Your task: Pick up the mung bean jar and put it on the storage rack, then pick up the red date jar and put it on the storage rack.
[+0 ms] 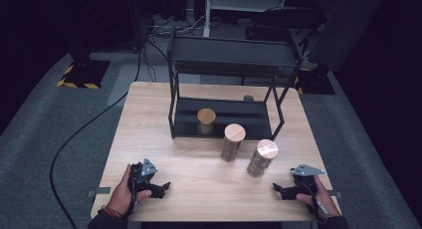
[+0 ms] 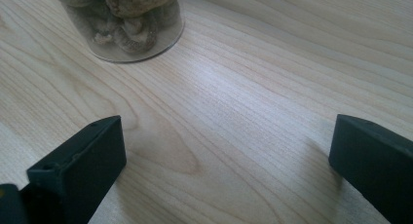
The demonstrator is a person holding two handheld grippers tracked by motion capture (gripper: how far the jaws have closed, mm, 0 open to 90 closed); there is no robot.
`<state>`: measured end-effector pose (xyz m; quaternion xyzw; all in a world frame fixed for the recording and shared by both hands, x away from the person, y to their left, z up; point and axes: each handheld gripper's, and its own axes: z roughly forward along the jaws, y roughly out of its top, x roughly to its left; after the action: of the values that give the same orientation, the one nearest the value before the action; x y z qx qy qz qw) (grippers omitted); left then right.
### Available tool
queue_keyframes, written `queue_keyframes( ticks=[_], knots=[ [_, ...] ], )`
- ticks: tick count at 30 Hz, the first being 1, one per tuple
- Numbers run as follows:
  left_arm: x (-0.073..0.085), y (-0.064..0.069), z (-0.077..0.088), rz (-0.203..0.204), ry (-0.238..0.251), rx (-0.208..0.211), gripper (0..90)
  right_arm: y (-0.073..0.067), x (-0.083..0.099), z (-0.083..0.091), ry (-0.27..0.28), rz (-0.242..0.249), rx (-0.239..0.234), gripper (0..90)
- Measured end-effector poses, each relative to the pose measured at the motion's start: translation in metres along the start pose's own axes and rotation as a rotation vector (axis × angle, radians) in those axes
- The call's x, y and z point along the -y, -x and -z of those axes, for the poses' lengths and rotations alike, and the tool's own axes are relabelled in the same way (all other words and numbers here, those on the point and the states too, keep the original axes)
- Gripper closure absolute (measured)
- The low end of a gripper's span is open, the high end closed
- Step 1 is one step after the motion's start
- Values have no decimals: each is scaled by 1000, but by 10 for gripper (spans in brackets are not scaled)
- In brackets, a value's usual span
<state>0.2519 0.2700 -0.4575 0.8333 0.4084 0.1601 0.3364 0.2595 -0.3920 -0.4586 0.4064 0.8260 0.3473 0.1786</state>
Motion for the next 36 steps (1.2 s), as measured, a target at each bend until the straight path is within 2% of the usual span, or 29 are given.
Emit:
queue_keyframes(
  ticks=[19,24,36],
  knots=[
    [0,-1,0,-3,0,2,2,-3,1,2,0,3,-3,16],
    [0,-1,0,-3,0,2,2,-3,-1,7,17,0,-23,21],
    [0,-1,0,-3,0,2,2,-16,-14,23,25,30,-21,21]
  ],
)
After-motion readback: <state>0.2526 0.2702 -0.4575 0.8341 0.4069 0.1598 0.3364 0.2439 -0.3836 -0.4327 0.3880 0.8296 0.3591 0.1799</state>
